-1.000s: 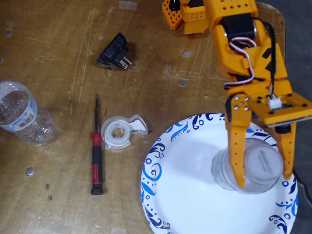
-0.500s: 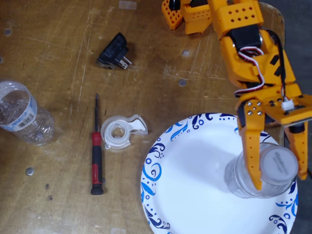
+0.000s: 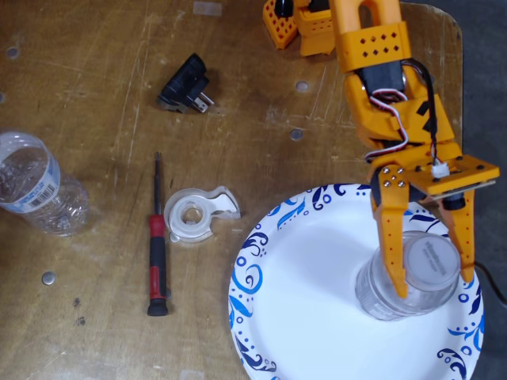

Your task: Move the bottles to the plate

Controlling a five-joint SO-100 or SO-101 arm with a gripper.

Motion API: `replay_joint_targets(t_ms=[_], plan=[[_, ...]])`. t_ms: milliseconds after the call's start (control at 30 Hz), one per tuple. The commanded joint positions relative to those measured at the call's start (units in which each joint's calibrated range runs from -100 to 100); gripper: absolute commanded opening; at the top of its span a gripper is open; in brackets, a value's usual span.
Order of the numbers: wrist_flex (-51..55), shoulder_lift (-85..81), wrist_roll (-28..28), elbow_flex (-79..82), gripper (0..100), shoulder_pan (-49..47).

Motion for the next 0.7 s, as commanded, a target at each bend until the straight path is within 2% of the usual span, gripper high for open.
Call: replay_joint_targets(t_ms=[0,667], plan=[[-3.0,-0.4,0.0,1.1,6,-0.8],[-4.9,-0.6,0.0,2.7,7,-0.3]])
